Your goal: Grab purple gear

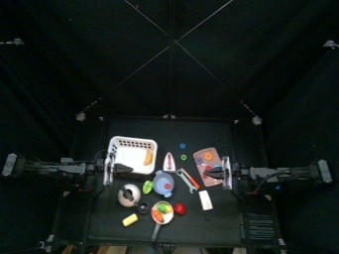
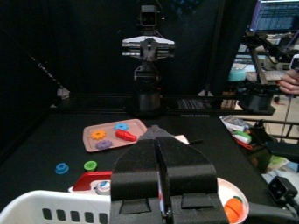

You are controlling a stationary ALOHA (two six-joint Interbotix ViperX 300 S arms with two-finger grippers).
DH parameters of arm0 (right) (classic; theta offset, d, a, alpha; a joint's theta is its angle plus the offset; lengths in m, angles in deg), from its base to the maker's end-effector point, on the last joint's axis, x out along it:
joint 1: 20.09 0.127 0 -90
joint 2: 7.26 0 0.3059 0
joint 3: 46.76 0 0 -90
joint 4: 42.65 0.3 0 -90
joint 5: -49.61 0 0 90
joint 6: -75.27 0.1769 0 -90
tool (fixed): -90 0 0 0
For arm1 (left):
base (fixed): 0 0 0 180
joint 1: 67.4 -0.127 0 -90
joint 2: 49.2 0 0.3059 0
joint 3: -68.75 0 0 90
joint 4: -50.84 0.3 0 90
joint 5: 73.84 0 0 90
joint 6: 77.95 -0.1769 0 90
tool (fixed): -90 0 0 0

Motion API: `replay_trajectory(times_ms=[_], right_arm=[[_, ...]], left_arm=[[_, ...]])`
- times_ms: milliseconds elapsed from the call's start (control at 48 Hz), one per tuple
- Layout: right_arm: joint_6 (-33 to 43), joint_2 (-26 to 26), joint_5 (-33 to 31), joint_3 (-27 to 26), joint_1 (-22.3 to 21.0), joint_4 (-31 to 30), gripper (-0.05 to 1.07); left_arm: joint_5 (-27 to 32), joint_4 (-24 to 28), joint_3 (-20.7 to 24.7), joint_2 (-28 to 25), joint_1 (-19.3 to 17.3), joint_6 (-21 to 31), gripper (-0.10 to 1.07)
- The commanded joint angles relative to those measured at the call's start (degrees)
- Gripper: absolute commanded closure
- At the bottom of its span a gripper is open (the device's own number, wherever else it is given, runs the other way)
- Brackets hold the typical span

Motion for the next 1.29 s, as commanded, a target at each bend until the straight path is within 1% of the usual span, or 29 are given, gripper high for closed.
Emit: replay_trajectory(times_ms=[0, 42, 167, 312, 417, 542, 625, 708, 812, 896, 979, 1000, 1042, 1062, 1229, 1271], right_arm=[[0.09, 1.14, 0.18, -1.14, -0.18, -0.09, 1.01], [0.44, 1.58, 0.00, -0.97, -0.44, -0.09, 1.02], [0.97, 4.48, -1.67, -0.26, -1.67, 0.09, 1.01], [1.05, 8.96, -4.66, -0.09, -4.66, 0.09, 1.01], [0.88, 12.22, -7.12, 0.35, -8.26, -0.26, 1.01], [0.97, 16.08, -8.96, 0.62, -14.41, -1.32, 1.00], [0.97, 18.37, -9.67, 1.32, -17.75, -1.67, 1.00], [0.97, 20.30, -9.58, 1.93, -19.95, -1.67, 0.97], [0.97, 23.12, -9.58, 2.29, -22.15, -1.67, 0.87], [0.97, 25.22, -9.32, 2.02, -23.64, -1.67, 0.75], [0.97, 27.33, -8.61, 1.67, -24.96, -1.67, 0.63], [0.97, 28.12, -8.26, 1.58, -25.40, -1.67, 0.58], [0.97, 29.00, -7.82, 1.49, -25.84, -1.67, 0.52], [0.97, 29.79, -7.38, 1.41, -26.28, -1.58, 0.48], [0.97, 33.66, -5.36, 0.44, -26.81, -1.58, 0.22], [0.97, 34.80, -4.92, 0.00, -26.81, -1.41, 0.14]], left_arm=[[-0.70, -0.09, 2.64, -0.53, 0.26, -0.18, 0.94], [-0.62, -0.09, 2.90, -0.70, 0.26, -0.18, 0.95], [-0.44, -0.09, 3.52, -1.76, 0.26, -0.18, 0.94], [-0.44, -0.26, 3.96, -4.66, 0.35, -0.09, 0.94], [-0.53, -0.70, 3.96, -7.47, 0.00, -0.09, 0.94], [-1.41, -1.41, 4.04, -9.76, -0.09, -0.09, 0.94], [-2.72, -1.41, 3.96, -10.55, -0.09, 0.00, 0.93], [-3.78, -1.41, 3.69, -10.99, 0.00, -0.09, 0.91], [-4.13, -1.41, 3.69, -11.34, -0.09, -0.09, 0.88], [-4.13, -1.41, 3.60, -11.34, 0.00, -0.09, 0.86], [-4.13, -1.41, 3.60, -11.34, -0.09, -0.09, 0.84], [-4.13, -1.41, 3.60, -11.34, -0.09, -0.09, 0.83], [-4.13, -1.41, 3.69, -11.34, -0.09, -0.09, 0.83], [-4.13, -1.41, 3.69, -11.34, -0.09, -0.09, 0.83], [-4.39, -1.23, 3.96, -11.34, -0.09, -0.26, 0.83], [-4.39, -1.23, 3.87, -11.34, -0.09, -0.26, 0.83]])
